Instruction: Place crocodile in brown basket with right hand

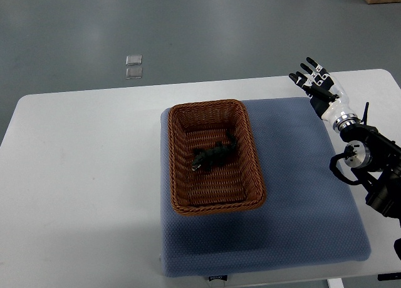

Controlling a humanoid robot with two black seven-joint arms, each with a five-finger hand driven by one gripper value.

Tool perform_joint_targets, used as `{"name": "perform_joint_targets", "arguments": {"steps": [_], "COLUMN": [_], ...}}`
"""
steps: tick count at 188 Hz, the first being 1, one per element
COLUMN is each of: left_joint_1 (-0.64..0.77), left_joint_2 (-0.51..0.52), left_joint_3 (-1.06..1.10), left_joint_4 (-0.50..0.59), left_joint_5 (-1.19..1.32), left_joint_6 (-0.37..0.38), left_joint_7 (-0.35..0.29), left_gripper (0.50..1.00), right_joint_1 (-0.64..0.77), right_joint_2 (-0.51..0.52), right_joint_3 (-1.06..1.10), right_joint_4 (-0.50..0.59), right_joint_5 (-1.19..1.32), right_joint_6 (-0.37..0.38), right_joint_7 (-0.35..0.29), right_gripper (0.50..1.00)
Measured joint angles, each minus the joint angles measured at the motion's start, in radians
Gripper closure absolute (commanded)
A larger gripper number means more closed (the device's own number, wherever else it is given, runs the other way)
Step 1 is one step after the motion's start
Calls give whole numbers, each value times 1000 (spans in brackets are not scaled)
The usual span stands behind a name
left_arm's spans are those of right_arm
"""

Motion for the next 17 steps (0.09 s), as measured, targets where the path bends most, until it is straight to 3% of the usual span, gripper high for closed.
{"name": "perform_joint_targets", "arguments": {"steps": [17], "left_joint_1": [0], "left_joint_2": [0], "left_joint_3": [0], "left_joint_4": [0], "left_joint_5": [0], "left_joint_6": [0], "left_joint_7": [0], "left_gripper": [500], "right_joint_1": [-2], "right_joint_2": [0], "right_joint_3": [1], "right_joint_4": [0], "right_joint_5": [0], "right_joint_6": [0], "right_joint_7": [2], "right_gripper": [576]}}
